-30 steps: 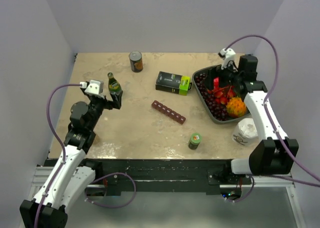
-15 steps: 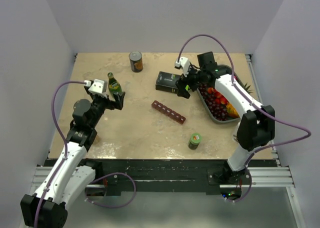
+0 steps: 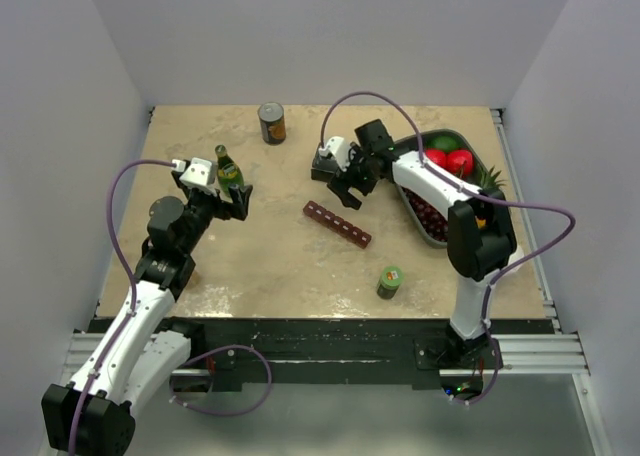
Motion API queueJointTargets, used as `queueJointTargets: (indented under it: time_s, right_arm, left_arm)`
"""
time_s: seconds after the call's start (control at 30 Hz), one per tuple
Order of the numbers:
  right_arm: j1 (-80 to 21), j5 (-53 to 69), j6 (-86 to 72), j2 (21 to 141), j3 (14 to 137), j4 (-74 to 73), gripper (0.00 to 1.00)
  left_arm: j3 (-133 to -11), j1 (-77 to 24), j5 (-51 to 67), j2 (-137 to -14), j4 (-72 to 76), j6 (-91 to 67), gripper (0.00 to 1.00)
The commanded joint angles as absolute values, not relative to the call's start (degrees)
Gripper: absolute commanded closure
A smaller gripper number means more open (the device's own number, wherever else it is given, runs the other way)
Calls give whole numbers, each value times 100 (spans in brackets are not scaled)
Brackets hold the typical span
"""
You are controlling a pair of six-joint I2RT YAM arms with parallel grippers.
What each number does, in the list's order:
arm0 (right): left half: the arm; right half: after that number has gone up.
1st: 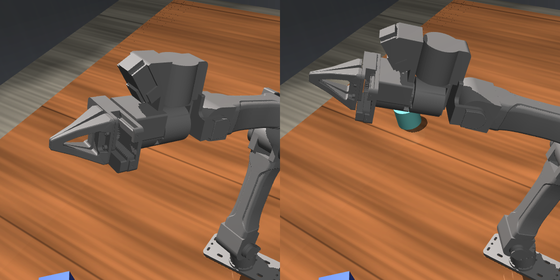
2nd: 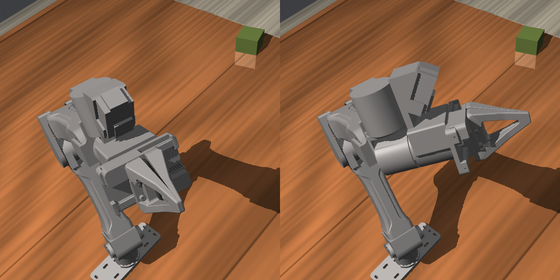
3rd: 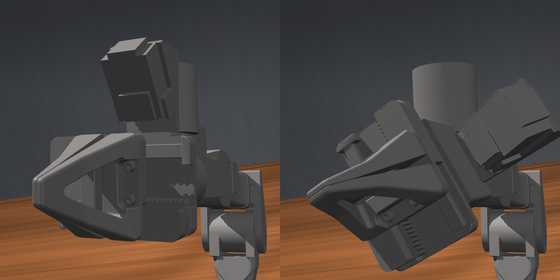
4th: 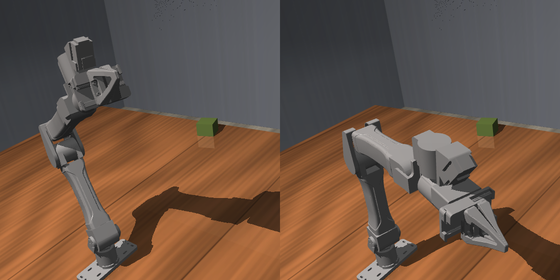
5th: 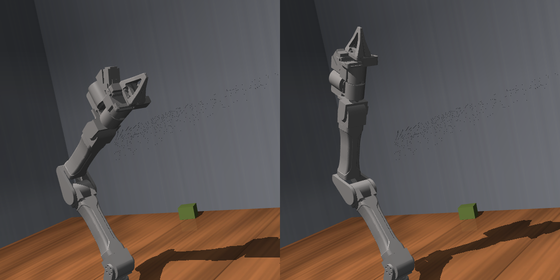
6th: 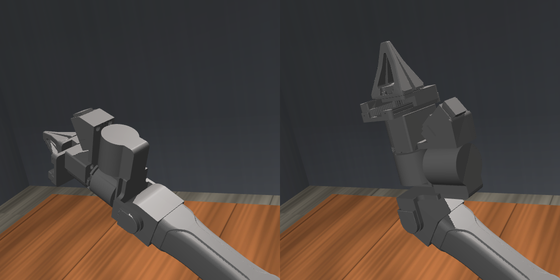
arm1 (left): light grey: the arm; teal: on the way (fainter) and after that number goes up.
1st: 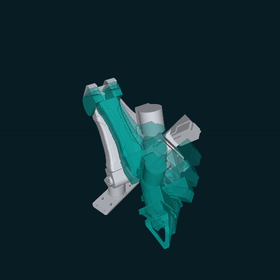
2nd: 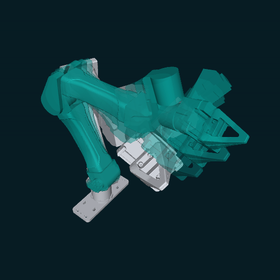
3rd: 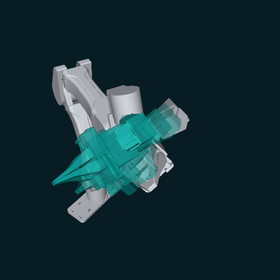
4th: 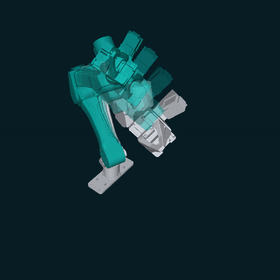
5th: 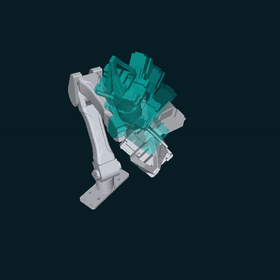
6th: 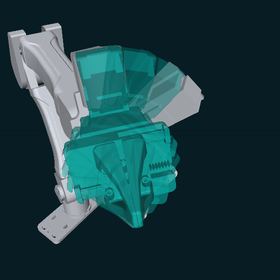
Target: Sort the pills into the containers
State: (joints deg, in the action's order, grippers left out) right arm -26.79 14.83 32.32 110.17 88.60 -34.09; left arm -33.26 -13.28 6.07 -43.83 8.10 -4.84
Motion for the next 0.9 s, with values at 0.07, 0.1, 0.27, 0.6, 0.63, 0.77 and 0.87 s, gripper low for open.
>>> queueJointTargets:
  time_s: [0.07, 0.1, 0.27, 0.6, 0.63, 0.77, 0.87]
  right_arm:
    - [-3313, 1169, 3086, 10530, 8043, -3016, 1]
    - [-3348, 1073, 2981, 10503, 7894, -2971, 1]
    - [-3577, 818, 2778, 10459, 7612, -2717, 1]
    - [-3797, 501, 2751, 10644, 7321, -2558, 11]
    - [-3806, 518, 2760, 10652, 7321, -2558, 14]
    - [-3858, 615, 2795, 10687, 7330, -2619, 27]
    - [-3893, 703, 2804, 10749, 7356, -2672, 35]
  left_arm:
    - [-3410, -1362, 782, -4342, 1116, -360, 0]
    - [-3410, -1362, 791, -4342, 1116, -352, 0]
    - [-3393, -1362, 817, -4342, 1116, -360, 0]
    - [-3375, -1362, 1011, -4342, 1151, -334, 0]
    - [-3375, -1362, 1063, -4342, 1160, -325, 0]
    - [-3366, -1362, 1169, -4342, 1178, -316, 0]
    - [-3357, -1362, 1222, -4333, 1195, -308, 0]
